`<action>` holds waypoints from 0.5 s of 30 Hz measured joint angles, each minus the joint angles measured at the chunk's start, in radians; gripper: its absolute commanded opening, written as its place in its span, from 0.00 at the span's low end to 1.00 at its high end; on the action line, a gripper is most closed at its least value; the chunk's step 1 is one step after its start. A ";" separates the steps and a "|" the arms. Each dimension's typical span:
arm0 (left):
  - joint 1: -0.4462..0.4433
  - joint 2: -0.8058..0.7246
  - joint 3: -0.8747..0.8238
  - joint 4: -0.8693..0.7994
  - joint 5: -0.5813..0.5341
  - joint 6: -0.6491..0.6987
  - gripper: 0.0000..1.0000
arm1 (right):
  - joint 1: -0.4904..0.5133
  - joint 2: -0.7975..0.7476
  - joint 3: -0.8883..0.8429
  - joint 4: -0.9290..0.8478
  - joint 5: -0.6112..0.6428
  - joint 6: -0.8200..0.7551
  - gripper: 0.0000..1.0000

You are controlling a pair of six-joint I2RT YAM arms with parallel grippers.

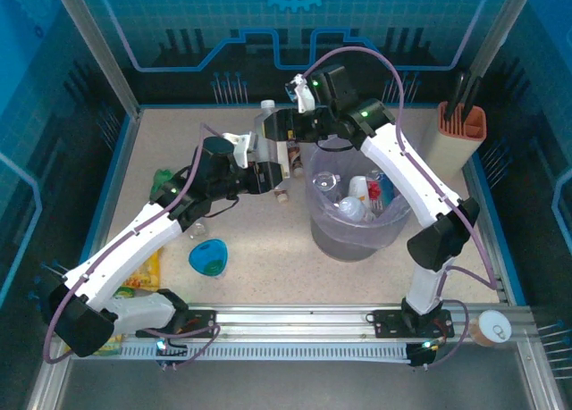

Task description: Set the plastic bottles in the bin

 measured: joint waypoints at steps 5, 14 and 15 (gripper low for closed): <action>0.006 -0.008 0.000 0.021 -0.013 -0.002 0.79 | 0.000 0.019 0.050 -0.004 -0.003 -0.005 0.57; 0.043 -0.119 -0.036 -0.013 -0.046 -0.001 0.93 | -0.033 0.055 0.267 -0.045 0.032 -0.058 0.44; 0.060 -0.133 -0.040 -0.027 -0.053 -0.003 0.93 | -0.047 0.050 0.289 -0.055 0.037 -0.071 0.42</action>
